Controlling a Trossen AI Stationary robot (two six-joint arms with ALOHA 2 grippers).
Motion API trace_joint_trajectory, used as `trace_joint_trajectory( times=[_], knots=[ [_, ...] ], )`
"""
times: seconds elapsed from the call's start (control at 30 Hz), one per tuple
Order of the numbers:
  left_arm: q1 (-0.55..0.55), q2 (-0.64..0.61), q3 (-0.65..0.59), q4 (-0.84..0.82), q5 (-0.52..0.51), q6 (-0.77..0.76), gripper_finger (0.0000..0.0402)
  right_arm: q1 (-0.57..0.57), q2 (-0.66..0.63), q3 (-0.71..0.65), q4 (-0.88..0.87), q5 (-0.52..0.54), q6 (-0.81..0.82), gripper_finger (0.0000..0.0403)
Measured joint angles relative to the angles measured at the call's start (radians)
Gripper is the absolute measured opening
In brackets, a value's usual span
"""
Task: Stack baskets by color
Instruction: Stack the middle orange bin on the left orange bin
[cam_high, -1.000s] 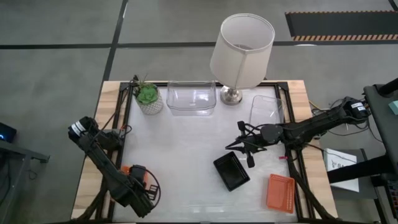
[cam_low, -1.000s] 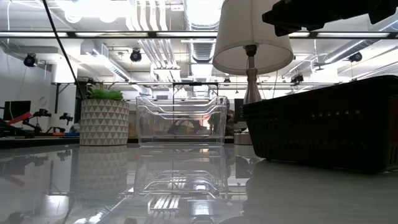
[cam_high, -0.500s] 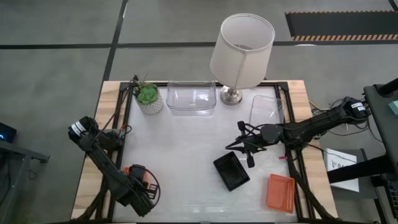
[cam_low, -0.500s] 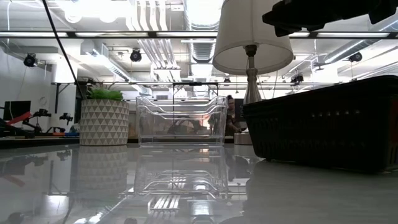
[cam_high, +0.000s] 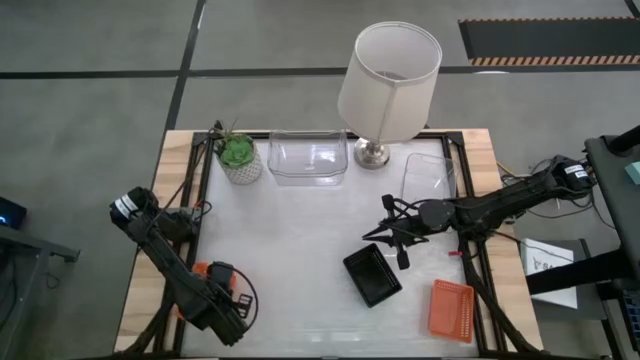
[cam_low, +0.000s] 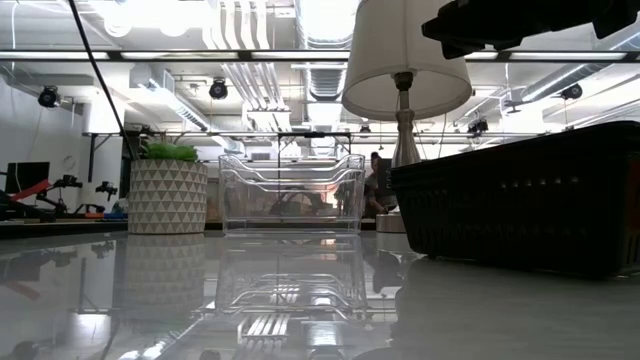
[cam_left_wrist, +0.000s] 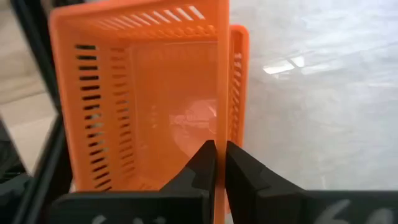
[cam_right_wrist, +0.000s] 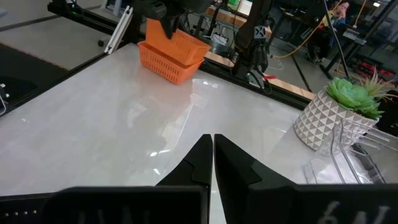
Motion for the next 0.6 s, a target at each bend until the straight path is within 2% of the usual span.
trace_joint_trajectory(
  times=[0.37,0.6],
  knots=[
    [0.004,0.000,-0.030,0.025,0.003,0.000,0.0005,0.000,0.000,0.000,0.000,0.000,0.000,0.0009],
    [0.006,0.000,-0.077,0.111,0.003,0.019,0.0069,0.000,0.000,0.000,-0.008,0.000,0.000,0.0009]
  ],
)
